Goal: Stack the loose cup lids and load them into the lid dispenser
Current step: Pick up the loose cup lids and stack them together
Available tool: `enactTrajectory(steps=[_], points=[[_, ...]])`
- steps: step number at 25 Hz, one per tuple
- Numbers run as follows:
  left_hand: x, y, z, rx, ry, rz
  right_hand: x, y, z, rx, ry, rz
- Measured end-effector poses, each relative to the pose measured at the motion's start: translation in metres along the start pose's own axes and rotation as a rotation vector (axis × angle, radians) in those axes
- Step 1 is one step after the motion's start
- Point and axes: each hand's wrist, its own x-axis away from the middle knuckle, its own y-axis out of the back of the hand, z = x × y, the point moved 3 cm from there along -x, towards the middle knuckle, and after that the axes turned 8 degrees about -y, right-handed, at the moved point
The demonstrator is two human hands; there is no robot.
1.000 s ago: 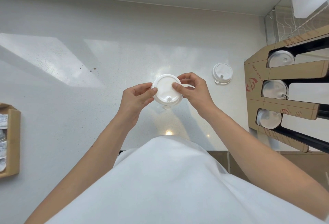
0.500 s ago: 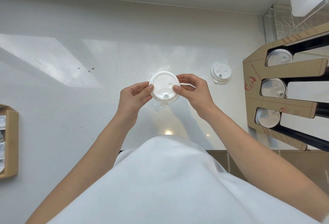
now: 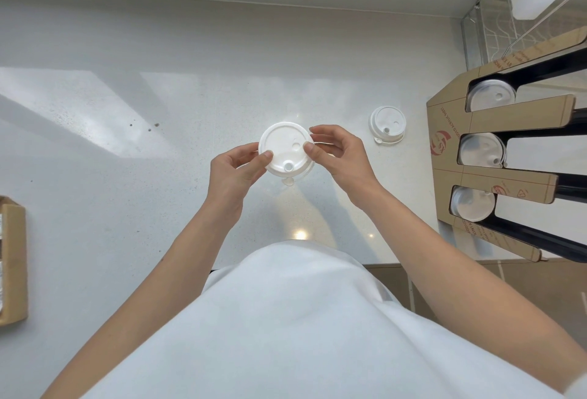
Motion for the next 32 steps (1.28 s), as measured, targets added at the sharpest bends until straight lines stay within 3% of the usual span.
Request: enactTrajectory(steps=[10, 19, 32], points=[[-0.002, -0.003, -0.001, -0.020, 0.017, -0.016, -0.060, 0.081, -0.019, 0.331, -0.075, -0.369], [-0.008, -0.012, -0.002, -0.054, 0.038, -0.025, -0.097, 0.123, -0.044, 0.799, -0.126, -0.424], [-0.010, -0.018, 0.000, -0.086, 0.061, -0.047, -0.118, 0.150, -0.055, 0.934, -0.209, -0.430]])
